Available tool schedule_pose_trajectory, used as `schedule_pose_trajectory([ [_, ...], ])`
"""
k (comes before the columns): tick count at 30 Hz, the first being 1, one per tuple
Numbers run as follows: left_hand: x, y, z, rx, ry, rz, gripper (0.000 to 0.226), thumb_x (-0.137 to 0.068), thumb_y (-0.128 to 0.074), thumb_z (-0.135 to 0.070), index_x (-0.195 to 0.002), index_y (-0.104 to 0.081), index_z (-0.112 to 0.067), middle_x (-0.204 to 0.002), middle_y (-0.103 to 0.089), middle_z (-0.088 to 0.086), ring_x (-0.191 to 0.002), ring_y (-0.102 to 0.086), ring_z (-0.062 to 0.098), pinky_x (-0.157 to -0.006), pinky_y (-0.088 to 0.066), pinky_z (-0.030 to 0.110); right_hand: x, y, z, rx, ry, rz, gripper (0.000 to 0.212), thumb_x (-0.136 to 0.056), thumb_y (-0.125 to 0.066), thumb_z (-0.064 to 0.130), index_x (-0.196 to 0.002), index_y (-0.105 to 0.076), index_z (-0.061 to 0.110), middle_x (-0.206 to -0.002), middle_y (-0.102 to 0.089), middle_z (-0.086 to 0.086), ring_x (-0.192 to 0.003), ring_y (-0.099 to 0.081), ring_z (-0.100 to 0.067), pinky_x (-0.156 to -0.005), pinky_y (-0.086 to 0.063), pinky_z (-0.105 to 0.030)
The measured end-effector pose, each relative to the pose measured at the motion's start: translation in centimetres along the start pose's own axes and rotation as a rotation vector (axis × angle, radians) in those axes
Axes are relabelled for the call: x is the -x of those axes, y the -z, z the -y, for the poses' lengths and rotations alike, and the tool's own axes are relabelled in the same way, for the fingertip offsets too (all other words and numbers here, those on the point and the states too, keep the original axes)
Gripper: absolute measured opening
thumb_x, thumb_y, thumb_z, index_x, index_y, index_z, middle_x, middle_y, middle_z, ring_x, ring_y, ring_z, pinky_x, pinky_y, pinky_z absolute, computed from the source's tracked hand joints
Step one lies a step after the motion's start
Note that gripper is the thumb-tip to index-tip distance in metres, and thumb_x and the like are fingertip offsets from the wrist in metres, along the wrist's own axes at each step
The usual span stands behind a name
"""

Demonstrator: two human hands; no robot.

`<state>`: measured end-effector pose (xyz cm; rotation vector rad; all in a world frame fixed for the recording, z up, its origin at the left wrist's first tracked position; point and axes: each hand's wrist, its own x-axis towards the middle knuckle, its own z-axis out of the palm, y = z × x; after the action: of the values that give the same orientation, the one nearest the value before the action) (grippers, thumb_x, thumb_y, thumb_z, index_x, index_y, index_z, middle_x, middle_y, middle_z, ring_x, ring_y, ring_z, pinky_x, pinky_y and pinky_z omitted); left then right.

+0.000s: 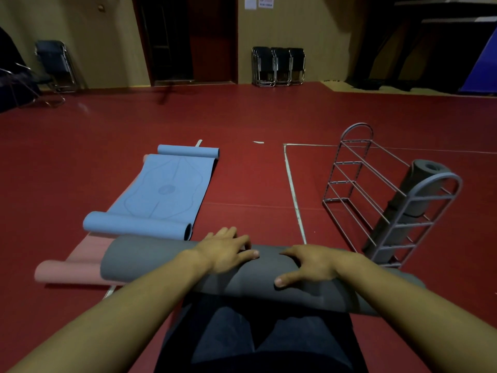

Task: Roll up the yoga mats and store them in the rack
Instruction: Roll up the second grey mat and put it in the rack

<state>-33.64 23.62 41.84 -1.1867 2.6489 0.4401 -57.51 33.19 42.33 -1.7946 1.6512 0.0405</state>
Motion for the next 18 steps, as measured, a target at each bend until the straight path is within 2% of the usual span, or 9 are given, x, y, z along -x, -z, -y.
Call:
schedule_pose_trajectory([
  [2,0.1,0.1,0.0,-0.013,-0.038,-0.042,0.065,-0.095,-0.034,-0.078,-0.130,-0.056,-0.029,-0.117,-0.049,0.003,-0.120,-0.049,0.029,-0.105,-0.041,0.048,-0.1,0.2,-0.1,0.009,-0.030,-0.011,0.093,-0.070,-0.072,0.082,-0.146,-0.039,0.041,-0.137,-0.062,0.008,-0.116,-0.063,-0.016,-0.107,-0.048,-0.039],
  [6,0.4,1.1,0.1,-0.076,-0.086,0.022,0.092,-0.070,-0.048,-0.096,-0.140,-0.040,-0.037,-0.133,-0.055,0.000,-0.117,-0.058,0.029,-0.100,-0.049,0.048,-0.8,0.0,-1.1,-0.027,-0.064,-0.070,0.078,-0.063,-0.068,0.089,-0.119,-0.035,0.046,-0.117,-0.069,-0.003,-0.100,-0.067,-0.024,-0.096,-0.053,-0.047],
  [9,0.2,1.0,0.2,-0.063,-0.099,0.055,0.086,-0.074,-0.059,-0.088,-0.140,-0.035,-0.038,-0.132,-0.054,0.000,-0.117,-0.059,0.031,-0.099,-0.049,0.048,-0.9,0.2,-1.1,-0.001,-0.024,-0.130,0.071,-0.073,-0.067,0.082,-0.127,-0.047,0.040,-0.127,-0.057,0.002,-0.114,-0.056,-0.019,-0.105,-0.047,-0.045],
  [12,-0.3,0.9,0.5,0.000,-0.084,0.056,0.077,-0.083,-0.055,-0.082,-0.146,-0.039,-0.042,-0.133,-0.053,0.001,-0.125,-0.052,0.027,-0.105,-0.042,0.046,-1.2,0.5,-1.2,0.123,-0.054,-0.203,0.069,-0.083,-0.059,0.078,-0.138,-0.054,0.037,-0.127,-0.042,0.000,-0.123,-0.040,-0.021,-0.111,-0.037,-0.043],
  [15,-0.5,0.9,0.6,-0.082,-0.049,-0.002,0.081,-0.086,-0.046,-0.085,-0.156,-0.032,-0.048,-0.135,-0.038,0.003,-0.130,-0.032,0.024,-0.111,-0.030,0.048,-1.5,1.3,-0.8,0.177,-0.065,-0.166,0.069,-0.090,-0.053,0.075,-0.148,-0.049,0.037,-0.128,-0.046,-0.004,-0.126,-0.044,-0.027,-0.112,-0.037,-0.045],
  [18,-0.7,0.6,0.8,-0.087,-0.056,-0.049,0.076,-0.089,-0.042,-0.082,-0.156,-0.029,-0.048,-0.132,-0.036,0.005,-0.127,-0.033,0.027,-0.110,-0.030,0.046,-1.6,2.1,-0.1,0.196,-0.020,-0.170,0.061,-0.093,-0.055,0.070,-0.145,-0.044,0.040,-0.132,-0.056,-0.006,-0.122,-0.055,-0.027,-0.106,-0.043,-0.042],
])
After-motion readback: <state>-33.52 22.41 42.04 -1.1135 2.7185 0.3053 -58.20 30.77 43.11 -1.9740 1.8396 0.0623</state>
